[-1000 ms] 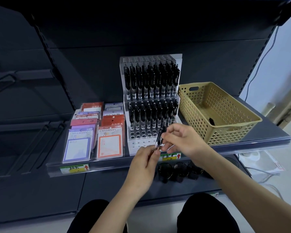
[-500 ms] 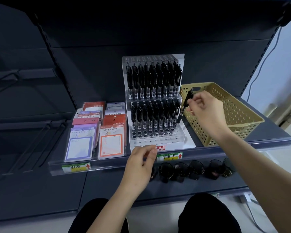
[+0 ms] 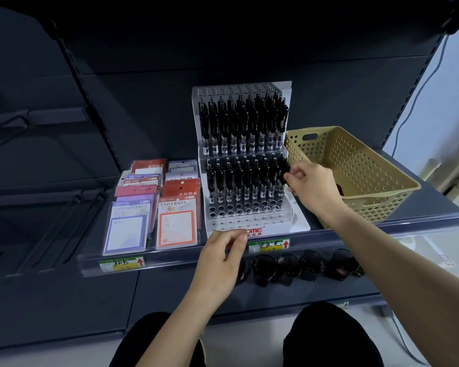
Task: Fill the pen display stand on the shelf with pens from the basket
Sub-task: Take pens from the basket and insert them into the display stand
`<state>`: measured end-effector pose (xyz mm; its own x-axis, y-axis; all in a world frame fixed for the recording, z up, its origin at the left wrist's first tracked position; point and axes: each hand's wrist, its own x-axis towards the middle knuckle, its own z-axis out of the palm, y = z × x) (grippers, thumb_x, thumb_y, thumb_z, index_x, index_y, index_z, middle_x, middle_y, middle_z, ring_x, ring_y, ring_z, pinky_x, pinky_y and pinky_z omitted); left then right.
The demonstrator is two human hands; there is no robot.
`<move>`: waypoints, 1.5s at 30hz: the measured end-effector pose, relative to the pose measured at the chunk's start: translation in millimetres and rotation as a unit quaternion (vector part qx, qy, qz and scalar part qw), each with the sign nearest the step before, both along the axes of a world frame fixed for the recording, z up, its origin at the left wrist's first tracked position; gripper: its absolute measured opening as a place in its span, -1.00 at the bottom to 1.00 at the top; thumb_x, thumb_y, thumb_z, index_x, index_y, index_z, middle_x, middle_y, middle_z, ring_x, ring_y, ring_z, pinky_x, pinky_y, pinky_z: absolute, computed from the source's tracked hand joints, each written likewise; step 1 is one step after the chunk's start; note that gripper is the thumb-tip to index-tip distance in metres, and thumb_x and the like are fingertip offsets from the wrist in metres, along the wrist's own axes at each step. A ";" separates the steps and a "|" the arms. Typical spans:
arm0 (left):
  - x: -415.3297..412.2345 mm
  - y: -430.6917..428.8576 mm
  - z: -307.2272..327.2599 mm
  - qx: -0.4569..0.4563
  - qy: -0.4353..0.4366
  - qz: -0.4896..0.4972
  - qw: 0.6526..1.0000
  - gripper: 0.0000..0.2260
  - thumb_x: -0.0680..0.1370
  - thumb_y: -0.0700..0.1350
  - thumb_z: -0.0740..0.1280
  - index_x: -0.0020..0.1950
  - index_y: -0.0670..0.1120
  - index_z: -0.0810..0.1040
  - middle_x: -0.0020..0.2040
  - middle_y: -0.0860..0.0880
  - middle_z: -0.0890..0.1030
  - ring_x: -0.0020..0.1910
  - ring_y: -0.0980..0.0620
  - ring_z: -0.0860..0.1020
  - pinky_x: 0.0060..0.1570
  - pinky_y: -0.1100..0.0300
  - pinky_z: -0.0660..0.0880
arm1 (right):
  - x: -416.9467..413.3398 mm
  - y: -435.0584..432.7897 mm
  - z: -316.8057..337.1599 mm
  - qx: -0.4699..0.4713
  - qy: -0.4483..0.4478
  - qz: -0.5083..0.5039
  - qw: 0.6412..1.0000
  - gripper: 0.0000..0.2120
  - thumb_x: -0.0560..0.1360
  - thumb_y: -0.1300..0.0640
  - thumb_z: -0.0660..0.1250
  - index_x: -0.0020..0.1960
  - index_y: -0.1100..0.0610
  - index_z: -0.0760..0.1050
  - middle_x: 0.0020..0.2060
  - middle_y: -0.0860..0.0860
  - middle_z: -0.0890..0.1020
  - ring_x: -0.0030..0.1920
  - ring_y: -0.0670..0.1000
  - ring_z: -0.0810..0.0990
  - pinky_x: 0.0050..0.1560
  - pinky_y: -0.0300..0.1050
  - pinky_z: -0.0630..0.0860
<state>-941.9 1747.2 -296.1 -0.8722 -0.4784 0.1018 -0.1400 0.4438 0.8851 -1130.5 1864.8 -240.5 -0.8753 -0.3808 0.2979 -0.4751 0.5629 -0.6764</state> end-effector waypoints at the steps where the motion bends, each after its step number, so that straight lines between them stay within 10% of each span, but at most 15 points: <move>1: -0.6 0.9 0.4 -0.001 -0.002 -0.003 1.000 -0.78 0.59 0.03 0.18 0.16 0.07 0.55 0.09 0.15 0.51 0.04 0.49 0.39 -0.01 0.64 0.24 | 0.2 1.6 1.4 -0.002 -0.003 -0.001 1.000 -0.87 0.53 0.10 0.32 -0.07 0.16 0.55 -0.26 0.05 0.65 -0.24 0.03 0.62 -0.12 -0.11 0.58; 9: -10.2 16.0 3.3 -0.007 -0.002 -0.028 1.000 -0.79 0.59 0.01 0.20 0.15 0.06 0.55 0.09 0.15 0.53 0.06 0.48 0.40 0.00 0.63 0.26 | -9.4 65.8 19.6 0.054 0.026 -0.025 0.998 -0.85 0.56 0.14 0.24 0.06 0.14 0.55 -0.16 -0.04 0.61 -0.25 -0.06 0.60 -0.38 -0.32 0.50; 19: -63.7 72.4 26.5 -0.030 -0.018 -0.105 0.994 -0.75 0.59 0.03 0.19 0.24 0.07 0.49 0.18 0.15 0.50 0.04 0.38 0.45 -0.08 0.59 0.35 | -29.0 146.1 -12.2 0.273 0.074 0.014 0.959 -0.66 0.63 0.00 0.04 0.24 0.08 0.50 0.21 -0.02 0.56 0.26 0.00 0.45 0.42 -0.05 0.10; 25: -115.4 102.7 39.9 -0.040 -0.092 -0.113 0.988 -0.49 0.59 0.14 0.14 0.49 -0.04 0.21 0.44 0.01 0.34 0.32 0.09 0.39 0.22 0.24 0.31 | -21.7 167.0 -40.9 0.214 0.212 0.073 0.951 -0.83 0.28 0.36 0.50 -0.28 0.11 0.63 -0.27 -0.04 0.68 -0.28 0.02 0.64 -0.07 -0.14 0.39; 29: -140.0 118.7 46.3 -0.079 -0.159 -0.098 0.979 -0.42 0.59 0.17 0.12 0.48 -0.14 0.13 0.34 -0.05 0.42 0.27 -0.02 0.43 0.22 0.13 0.35 | -11.8 178.1 -60.6 0.155 0.104 0.067 0.980 -0.73 0.52 0.05 0.17 -0.17 0.13 0.60 -0.24 -0.03 0.66 -0.19 0.08 0.60 0.03 -0.13 0.34; 33: -152.3 124.8 43.5 -0.134 -0.190 -0.076 0.970 -0.55 0.61 -0.07 0.13 0.45 -0.21 0.13 -0.27 0.04 0.39 -0.36 0.14 0.39 -0.41 0.23 0.32 | 3.5 174.5 -60.5 0.142 0.112 0.087 0.980 -0.71 0.45 0.00 0.20 -0.13 0.12 0.65 -0.21 -0.03 0.69 -0.16 0.08 0.64 0.00 -0.05 0.51; 37: -149.4 123.0 30.5 -0.138 -0.170 -0.050 0.974 -0.58 0.58 -0.17 0.13 0.42 -0.20 0.18 -0.30 0.01 0.43 -0.38 0.10 0.42 -0.38 0.16 0.39 | 5.1 171.4 -41.8 0.150 0.019 0.078 0.985 -0.73 0.52 -0.05 0.22 -0.16 0.11 0.56 -0.24 -0.01 0.63 -0.15 0.09 0.59 -0.07 -0.03 0.52; 42: -141.5 123.3 19.8 -0.102 -0.124 -0.044 0.986 -0.58 0.57 -0.21 0.15 0.43 -0.14 0.20 -0.25 0.01 0.50 -0.35 0.09 0.49 -0.42 0.28 0.41 | -27.6 146.1 -19.8 0.030 -0.232 -0.007 0.972 -0.35 0.49 0.04 0.36 0.48 0.16 0.18 0.38 0.06 0.41 0.32 0.06 0.43 0.30 -0.06 0.38; 45: -136.9 126.9 16.7 -0.079 -0.114 -0.044 0.989 -0.56 0.57 -0.22 0.16 0.45 -0.11 0.19 -0.20 0.00 0.52 -0.25 0.00 0.57 -0.32 0.17 0.54 | -50.4 128.3 -16.7 -0.066 -0.321 -0.056 0.943 -0.46 0.51 0.20 0.34 0.41 0.30 0.23 0.26 0.16 0.48 0.27 0.16 0.46 0.23 -0.02 0.41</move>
